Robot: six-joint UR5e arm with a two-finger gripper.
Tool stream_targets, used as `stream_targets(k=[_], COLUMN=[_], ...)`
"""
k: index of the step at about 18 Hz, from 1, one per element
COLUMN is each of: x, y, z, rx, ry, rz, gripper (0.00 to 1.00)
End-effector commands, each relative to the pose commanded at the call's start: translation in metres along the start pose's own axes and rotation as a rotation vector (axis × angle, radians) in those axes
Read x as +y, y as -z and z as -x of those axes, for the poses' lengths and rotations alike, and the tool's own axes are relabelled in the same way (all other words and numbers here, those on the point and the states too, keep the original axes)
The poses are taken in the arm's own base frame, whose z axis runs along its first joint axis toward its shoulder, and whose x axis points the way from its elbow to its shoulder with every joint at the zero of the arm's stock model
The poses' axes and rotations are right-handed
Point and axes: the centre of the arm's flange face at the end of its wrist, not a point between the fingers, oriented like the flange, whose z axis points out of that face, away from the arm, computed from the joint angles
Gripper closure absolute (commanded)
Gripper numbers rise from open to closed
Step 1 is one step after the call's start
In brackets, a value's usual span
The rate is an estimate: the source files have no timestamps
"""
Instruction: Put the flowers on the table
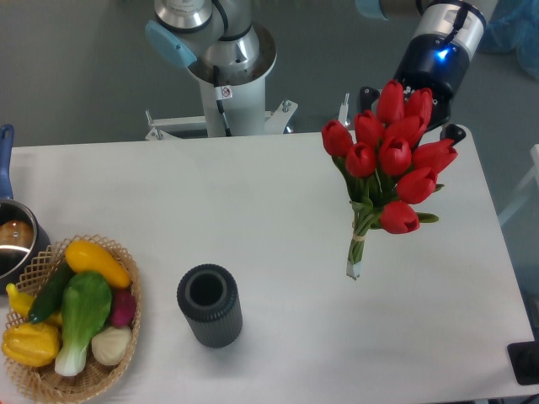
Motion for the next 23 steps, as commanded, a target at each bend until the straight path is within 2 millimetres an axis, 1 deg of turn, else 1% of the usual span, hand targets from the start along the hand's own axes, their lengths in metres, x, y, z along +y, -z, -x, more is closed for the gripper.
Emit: stream_targets(k=[9, 13, 17, 20, 21, 23], x=[0.0, -0.003, -0.001, 0.01, 0.016, 0.025], y=[0.001, 0.01, 0.01, 0.012, 0.015, 0.014], z=[-0.002, -0.001, 0.003, 0.012, 0.017, 0.019], rx=[-0.005, -0.084, -0.14, -0.227, -0.276, -0.32], ry=[-0.001, -0.026, -0.034, -0.033, -0.034, -0.053], rz=[0.005, 0.084, 0.154, 0.269, 0.335, 0.42], gripper=[0.67, 0.67, 0.67, 0.67, 0.67, 0.67])
